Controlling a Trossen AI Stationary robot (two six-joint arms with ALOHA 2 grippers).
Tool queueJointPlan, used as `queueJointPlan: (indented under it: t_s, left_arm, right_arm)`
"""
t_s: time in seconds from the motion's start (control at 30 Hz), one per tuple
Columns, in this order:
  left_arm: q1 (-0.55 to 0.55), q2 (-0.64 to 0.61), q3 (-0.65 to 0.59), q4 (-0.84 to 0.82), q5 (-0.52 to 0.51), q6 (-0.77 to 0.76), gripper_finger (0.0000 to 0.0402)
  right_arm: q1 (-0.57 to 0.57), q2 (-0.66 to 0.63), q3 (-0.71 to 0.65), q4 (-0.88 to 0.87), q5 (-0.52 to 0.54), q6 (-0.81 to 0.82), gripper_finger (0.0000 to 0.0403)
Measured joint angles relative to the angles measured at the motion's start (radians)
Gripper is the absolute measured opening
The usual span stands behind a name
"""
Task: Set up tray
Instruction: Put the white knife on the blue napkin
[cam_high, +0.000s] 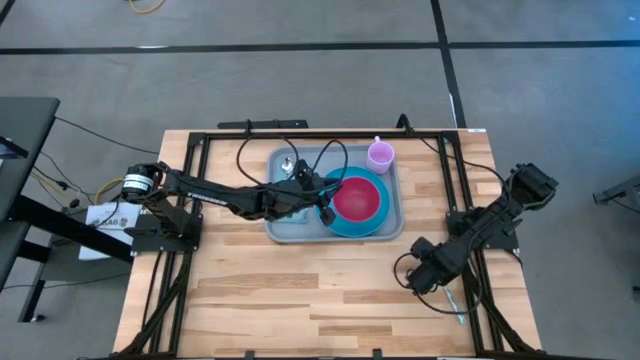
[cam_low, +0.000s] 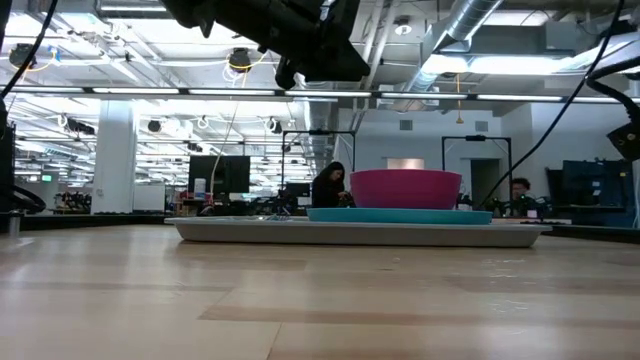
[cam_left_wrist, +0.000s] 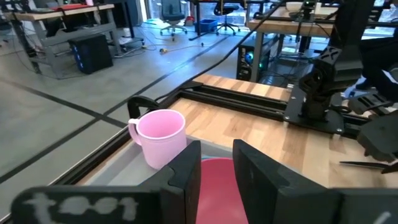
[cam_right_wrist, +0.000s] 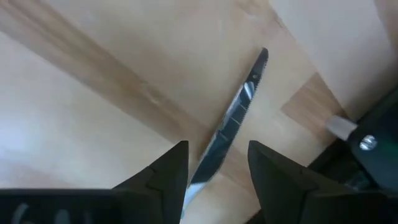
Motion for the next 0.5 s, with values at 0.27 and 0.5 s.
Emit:
queueJointPlan:
  t_s: [0.27,0.5]
  left_arm:
    - [-0.002,0.000,0.000,-0.001,-0.001,-0.001,0.0083]
    - [-0.002,0.000,0.000,-0.001,-0.002,-0.001,0.0083]
  right_arm:
    - [0.033,-0.011,-0.082,0.085,0.005,0.112,0.0140]
    - [0.056,-0.012,-0.085,0.090,0.015,0.120,0.0122]
